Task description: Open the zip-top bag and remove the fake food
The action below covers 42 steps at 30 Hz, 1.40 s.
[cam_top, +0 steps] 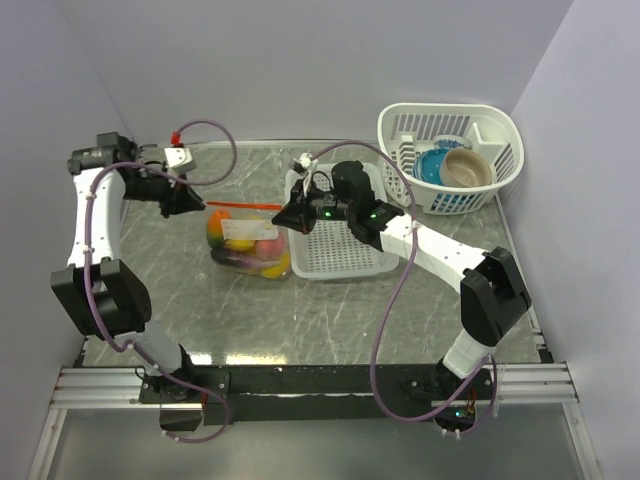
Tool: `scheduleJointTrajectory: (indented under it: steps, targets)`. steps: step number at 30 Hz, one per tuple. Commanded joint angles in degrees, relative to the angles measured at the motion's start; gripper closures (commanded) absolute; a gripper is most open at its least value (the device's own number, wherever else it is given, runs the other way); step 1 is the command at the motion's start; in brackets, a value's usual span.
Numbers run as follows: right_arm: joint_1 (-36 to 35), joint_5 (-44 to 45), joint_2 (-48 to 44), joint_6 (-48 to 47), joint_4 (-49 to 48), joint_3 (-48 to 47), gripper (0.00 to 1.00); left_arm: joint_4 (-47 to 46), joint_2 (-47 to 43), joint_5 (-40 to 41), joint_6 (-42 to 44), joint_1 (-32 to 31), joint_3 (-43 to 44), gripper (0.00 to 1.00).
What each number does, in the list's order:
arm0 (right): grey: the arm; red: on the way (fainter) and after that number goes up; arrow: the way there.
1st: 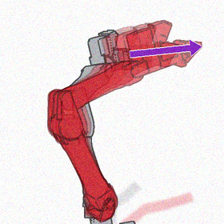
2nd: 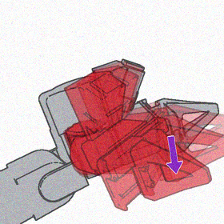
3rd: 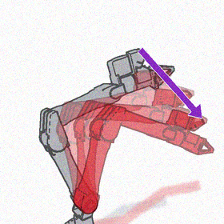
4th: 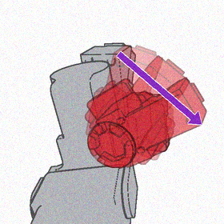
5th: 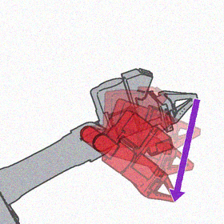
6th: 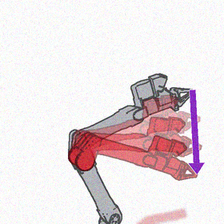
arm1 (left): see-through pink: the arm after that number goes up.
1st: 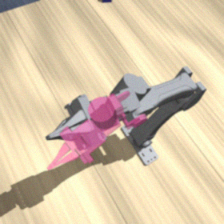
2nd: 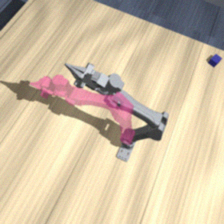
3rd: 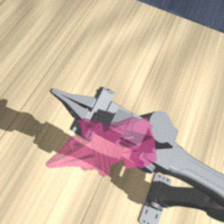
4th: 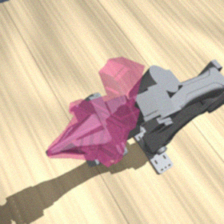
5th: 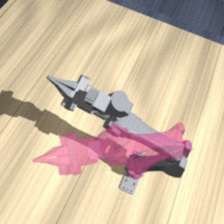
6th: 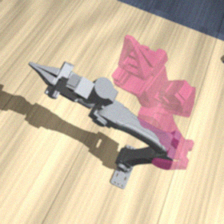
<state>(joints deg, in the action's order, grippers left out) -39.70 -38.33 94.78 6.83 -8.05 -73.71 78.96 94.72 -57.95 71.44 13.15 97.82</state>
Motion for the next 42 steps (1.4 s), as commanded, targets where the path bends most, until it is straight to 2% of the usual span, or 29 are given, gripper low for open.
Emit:
scheduleJointTrajectory:
  steps: [1, 5, 19, 20, 21, 23, 25, 26, 27, 28, 30, 31, 34, 36, 38, 42]
  targets:
    - [0.9, 5.1, -4.3, 1.3, -4.6, 0.6, 1.0, -0.2, -2.2, 6.0, 3.3, 6.7, 3.6, 0.99]
    - [0.9, 8.2, -2.9, 2.2, -6.1, -0.6, 1.0, -0.1, -2.6, 6.4, 4.1, 10.7, 3.5, 0.99]
    - [0.7, 14.6, 0.4, 0.9, -6.1, 0.0, 1.0, -0.2, -4.6, 9.7, 5.5, 16.2, -1.0, 0.99]
    - [0.2, 14.9, 0.4, 0.7, -6.1, 0.2, 1.0, -0.1, -4.9, 9.7, 4.9, 16.1, -2.4, 0.93]
    - [-0.1, 15.0, 0.5, 0.6, -6.1, 0.6, 1.0, -0.1, -5.6, 8.9, 4.7, 16.1, -3.4, 0.8]
    - [-0.6, 15.3, 0.9, 0.0, -5.9, 1.1, 1.0, -0.1, -6.8, 7.1, 3.7, 15.9, -6.5, 0.49]
    - [-2.0, 15.3, 1.2, -0.4, -5.6, 1.6, 1.0, -0.2, -8.8, 4.1, 2.7, 14.5, -8.3, 0.42]
    - [-2.4, 15.5, 1.2, -0.7, -5.4, 1.9, 1.0, -0.2, -9.3, 3.1, 0.7, 13.8, -8.8, 0.33]
    - [-3.7, 16.0, 1.0, -0.9, -5.2, 2.3, 1.0, -0.2, -10.2, 2.0, -0.8, 13.0, -8.7, 0.3]
    - [-4.3, 16.5, 0.6, -1.7, -5.0, 3.4, 1.0, -0.3, -10.6, -0.5, -2.1, 11.4, -8.4, 0.23]
    - [-6.0, 17.9, -0.5, -2.4, -5.0, 4.7, 1.0, -0.3, -11.6, -2.9, -4.7, 9.7, -7.6, 0.21]
    - [-6.4, 18.2, -0.8, -2.5, -5.0, 6.4, 1.0, -0.5, -11.7, -4.6, -5.3, 7.8, -6.9, 0.07]
    - [-8.9, 19.3, -2.8, -2.4, -6.1, 10.3, 1.0, -4.8, -12.0, -7.2, -10.4, 4.4, -5.8, 0.04]
    - [-10.1, 20.9, -4.1, -2.8, -6.4, 12.8, 1.0, -14.9, -13.3, -8.4, -18.1, 3.1, -6.8, 0.04]
    - [-11.5, 21.6, -4.4, -2.7, -6.3, 13.9, 1.0, -22.0, -15.3, -5.4, -24.8, 0.8, -10.1, 0.04]
    - [-12.5, 22.7, -6.0, -2.4, -6.8, 15.9, 1.0, -23.2, -16.1, 3.1, -20.0, -4.4, -14.6, 0.06]
